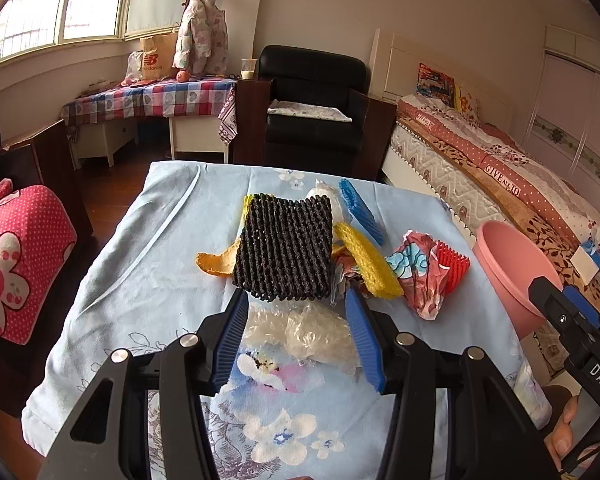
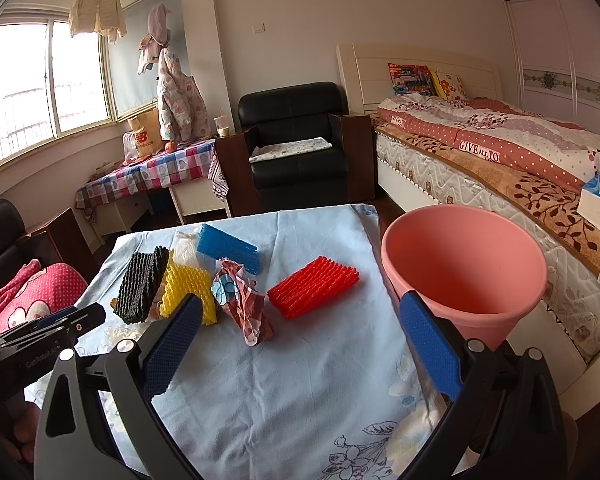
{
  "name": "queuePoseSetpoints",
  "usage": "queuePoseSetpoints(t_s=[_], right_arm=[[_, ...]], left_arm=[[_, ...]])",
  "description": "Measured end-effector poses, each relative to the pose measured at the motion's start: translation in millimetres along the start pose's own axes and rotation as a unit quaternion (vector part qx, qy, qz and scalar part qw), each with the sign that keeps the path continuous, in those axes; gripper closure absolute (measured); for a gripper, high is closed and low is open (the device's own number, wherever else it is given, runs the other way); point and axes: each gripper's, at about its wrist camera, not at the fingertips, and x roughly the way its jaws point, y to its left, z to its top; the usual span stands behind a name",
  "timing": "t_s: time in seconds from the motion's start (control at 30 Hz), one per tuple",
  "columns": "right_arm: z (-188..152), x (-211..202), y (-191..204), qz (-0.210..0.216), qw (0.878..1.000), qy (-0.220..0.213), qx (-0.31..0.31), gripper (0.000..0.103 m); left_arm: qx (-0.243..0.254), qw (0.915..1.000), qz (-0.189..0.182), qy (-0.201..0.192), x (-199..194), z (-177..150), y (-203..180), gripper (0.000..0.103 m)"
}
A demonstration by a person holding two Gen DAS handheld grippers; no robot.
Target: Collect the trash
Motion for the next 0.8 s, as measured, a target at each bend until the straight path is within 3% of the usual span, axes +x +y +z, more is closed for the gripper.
queuePoseSetpoints(t_s=[0.57, 0.8], right_arm=[[-5, 16, -7, 0.002, 1.0, 0.023, 0.007, 0.004], [-5, 25, -10, 0.011, 0.999, 0.034, 0.01, 0.004]], left_arm=[[-0.01, 0.9996, -0.021, 0.015, 15, 6, 6, 0.056], [-0.03, 0.9995, -0.006, 0.002, 22, 23, 27, 0.056]])
